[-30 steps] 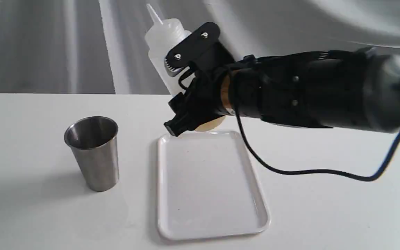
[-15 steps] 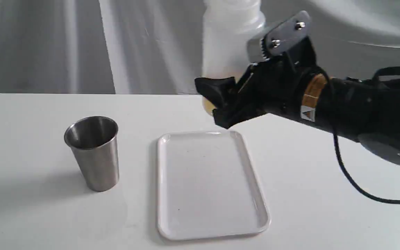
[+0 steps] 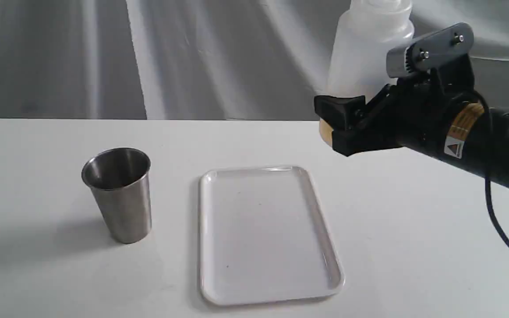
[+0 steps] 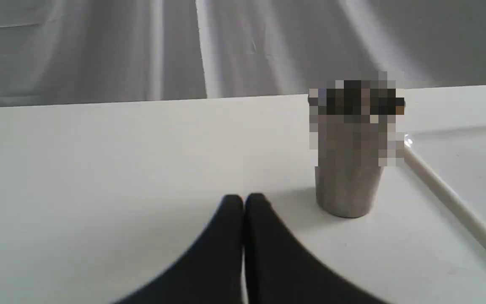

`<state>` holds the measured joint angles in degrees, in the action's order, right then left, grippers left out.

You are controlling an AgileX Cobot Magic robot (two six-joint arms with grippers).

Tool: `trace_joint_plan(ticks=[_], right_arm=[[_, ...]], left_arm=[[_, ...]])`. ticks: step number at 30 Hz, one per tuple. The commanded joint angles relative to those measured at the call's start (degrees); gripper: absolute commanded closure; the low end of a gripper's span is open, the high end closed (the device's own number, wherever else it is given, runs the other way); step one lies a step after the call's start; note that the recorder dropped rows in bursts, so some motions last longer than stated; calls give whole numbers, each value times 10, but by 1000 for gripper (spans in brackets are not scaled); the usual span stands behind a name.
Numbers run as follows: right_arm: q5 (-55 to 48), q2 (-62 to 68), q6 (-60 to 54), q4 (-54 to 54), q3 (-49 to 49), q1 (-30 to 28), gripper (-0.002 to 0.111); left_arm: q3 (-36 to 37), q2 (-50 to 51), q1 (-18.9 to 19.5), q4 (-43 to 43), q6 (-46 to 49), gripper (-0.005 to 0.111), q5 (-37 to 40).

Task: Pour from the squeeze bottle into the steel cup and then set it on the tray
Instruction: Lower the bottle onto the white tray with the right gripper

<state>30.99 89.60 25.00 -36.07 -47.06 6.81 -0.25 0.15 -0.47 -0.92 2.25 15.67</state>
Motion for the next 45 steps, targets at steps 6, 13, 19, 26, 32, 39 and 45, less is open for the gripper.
trace_joint_plan(ticks=[6, 13, 19, 26, 32, 39, 45], right_arm=[[29, -8, 20, 8, 0, -9, 108], [30, -8, 23, 8, 0, -10, 108], [50, -7, 23, 8, 23, -20, 108], [134, -5, 7, 41, 63, -49, 108], [170, 22, 3, 68, 64, -57, 108], [262, 100, -55, 67, 63, -43, 108], [271, 161, -113, 65, 51, -8, 108]], left_arm=[[3, -1, -4, 0, -3, 107, -4], [3, -1, -4, 0, -1, 107, -4], [3, -1, -4, 0, -1, 107, -4], [3, -1, -4, 0, -3, 107, -4], [3, -1, -4, 0, -3, 107, -4], [3, -1, -4, 0, -3, 107, -4], [3, -1, -4, 0, -3, 107, -4]])
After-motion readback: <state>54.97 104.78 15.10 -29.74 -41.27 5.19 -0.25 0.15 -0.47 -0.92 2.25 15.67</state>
